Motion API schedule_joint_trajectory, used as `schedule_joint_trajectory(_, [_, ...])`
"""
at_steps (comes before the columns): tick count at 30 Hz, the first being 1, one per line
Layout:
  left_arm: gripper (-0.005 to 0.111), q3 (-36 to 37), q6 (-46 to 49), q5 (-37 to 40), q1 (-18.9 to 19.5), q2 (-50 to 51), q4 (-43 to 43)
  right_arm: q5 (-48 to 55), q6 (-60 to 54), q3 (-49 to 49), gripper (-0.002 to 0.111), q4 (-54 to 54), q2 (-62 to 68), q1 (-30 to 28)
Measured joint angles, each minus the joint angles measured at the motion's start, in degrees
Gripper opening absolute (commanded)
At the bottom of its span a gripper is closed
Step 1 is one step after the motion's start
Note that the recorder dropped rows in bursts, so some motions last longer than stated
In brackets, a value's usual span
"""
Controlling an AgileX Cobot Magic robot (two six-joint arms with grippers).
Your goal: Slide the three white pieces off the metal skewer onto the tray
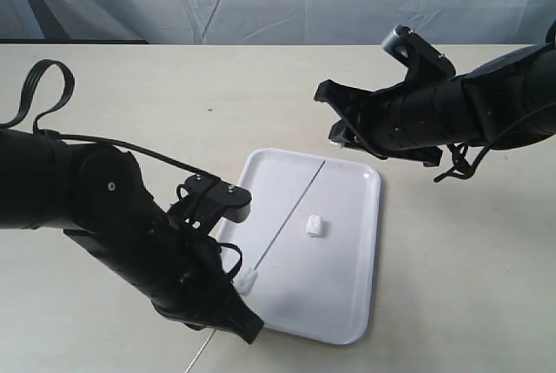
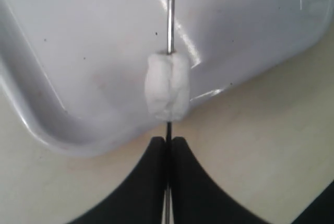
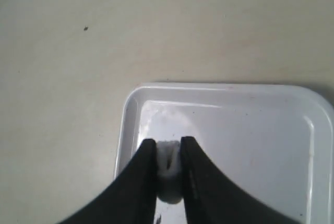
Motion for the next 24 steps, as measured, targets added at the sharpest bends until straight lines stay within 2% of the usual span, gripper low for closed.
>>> schedule_joint_trajectory(4, [0.000,0.00,-2.33,0.22,0.00,0.00,4.80,-0.28,0.00,0.00,0.015,0.11,0.00,0.00])
schedule_joint_trajectory(12, [0.000,0.10,-14.08,-3.33,1.18,-2.33,17.34,3.18,0.00,0.15,0.015,-0.96,0.70,0.00])
schedule_joint_trajectory(17, [0.000,0.10,-15.87,-4.36,2.70,-3.73,18.97,6.29,-0.11,1.15,0.015,-1.08,3.77,0.93])
schedule_joint_trajectory(24, [0.000,0.10,-16.10,-4.88,2.92,-3.85,19.17,9.05,-0.11,1.37,0.015,-1.38,5.74,2.89])
